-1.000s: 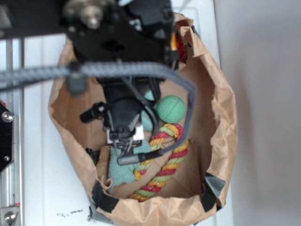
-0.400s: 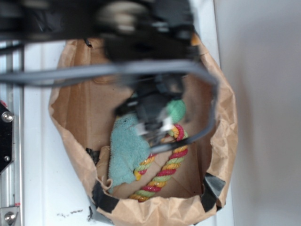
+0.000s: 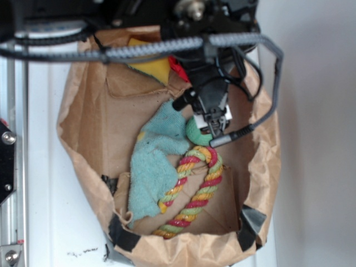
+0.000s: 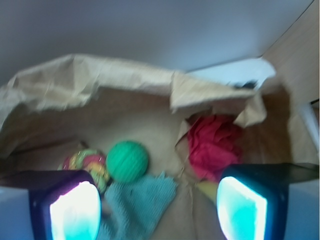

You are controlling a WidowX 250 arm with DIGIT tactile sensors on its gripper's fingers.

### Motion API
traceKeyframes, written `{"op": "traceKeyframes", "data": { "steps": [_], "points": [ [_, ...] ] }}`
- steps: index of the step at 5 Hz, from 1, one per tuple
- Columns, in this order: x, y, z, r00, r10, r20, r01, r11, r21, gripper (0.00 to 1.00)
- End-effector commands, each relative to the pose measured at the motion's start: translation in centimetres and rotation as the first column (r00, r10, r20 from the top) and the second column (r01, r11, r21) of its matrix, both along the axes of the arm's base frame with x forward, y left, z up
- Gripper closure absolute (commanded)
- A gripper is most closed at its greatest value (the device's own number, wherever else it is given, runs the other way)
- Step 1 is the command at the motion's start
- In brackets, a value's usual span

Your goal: Grab the red paper.

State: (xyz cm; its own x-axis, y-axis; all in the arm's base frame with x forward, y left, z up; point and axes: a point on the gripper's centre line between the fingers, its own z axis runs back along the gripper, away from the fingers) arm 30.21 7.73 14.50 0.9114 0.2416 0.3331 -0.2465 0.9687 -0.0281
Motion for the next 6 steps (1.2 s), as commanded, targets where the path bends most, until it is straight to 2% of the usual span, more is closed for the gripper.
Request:
{"op": "traceKeyframes", "data": {
  "steps": [1, 3, 5, 6],
  "points": [
    [0.5, 1.7, -0.7, 0.998, 0.014, 0.057, -0.018, 0.997, 0.077, 0.00],
    [0.3, 3.3, -1.8, 0.998, 0.024, 0.057, -0.034, 0.982, 0.184, 0.00],
    [0.3, 5.2, -3.0, 0.998, 0.057, 0.040, -0.066, 0.964, 0.258, 0.00],
    [0.3, 5.2, -3.9, 0.998, 0.048, 0.030, -0.055, 0.955, 0.291, 0.00]
  ]
}}
